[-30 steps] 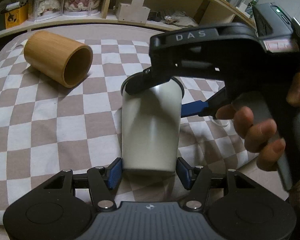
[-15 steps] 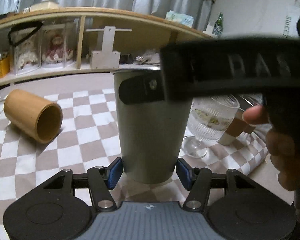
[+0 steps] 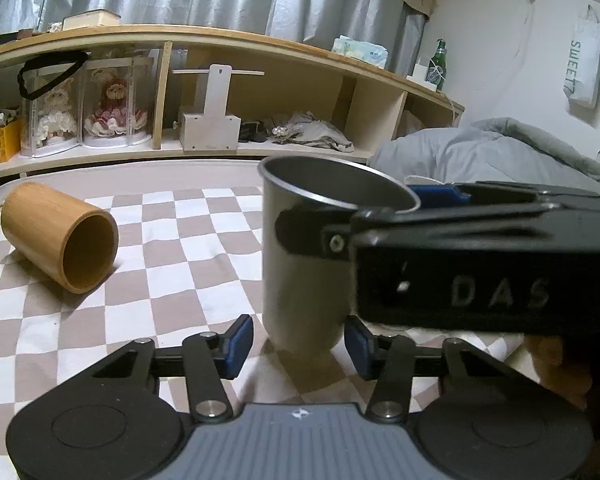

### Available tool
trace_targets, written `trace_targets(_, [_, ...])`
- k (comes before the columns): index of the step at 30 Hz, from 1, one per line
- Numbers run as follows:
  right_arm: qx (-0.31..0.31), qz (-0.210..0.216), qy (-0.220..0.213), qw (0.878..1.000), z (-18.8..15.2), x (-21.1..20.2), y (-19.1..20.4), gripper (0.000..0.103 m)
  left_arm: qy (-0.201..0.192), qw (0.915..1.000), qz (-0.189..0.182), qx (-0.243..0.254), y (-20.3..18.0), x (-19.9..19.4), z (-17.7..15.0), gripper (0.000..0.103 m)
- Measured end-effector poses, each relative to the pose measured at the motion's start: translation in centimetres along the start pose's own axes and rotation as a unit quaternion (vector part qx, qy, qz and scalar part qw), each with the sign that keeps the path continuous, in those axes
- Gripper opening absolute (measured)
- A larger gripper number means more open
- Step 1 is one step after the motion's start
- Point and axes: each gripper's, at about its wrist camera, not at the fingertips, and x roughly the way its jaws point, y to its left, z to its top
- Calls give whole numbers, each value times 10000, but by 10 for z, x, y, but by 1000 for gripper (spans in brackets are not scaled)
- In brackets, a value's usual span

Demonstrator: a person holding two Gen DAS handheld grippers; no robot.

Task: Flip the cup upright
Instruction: 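Grasp the cup rim with the right gripper while the left gripper opens and releases, then lower the cream-white cup upright beside the glass goblet and open the right gripper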

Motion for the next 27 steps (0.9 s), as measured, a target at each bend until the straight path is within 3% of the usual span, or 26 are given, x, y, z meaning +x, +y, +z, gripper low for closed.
trace_targets(6, [74,-157,-220,9996,-3,4,-11,77,-56,10000,62,51,4,16,1,48])
trace_targets(13, [-267,-330,-85,9991,-13,13,-6,76,46,9999,135,83,10,21,-3,42])
trace_targets(27, [-113,-396,198,9990,-10,12,-6,77,-23,9998,38,171,5,15,-2,42])
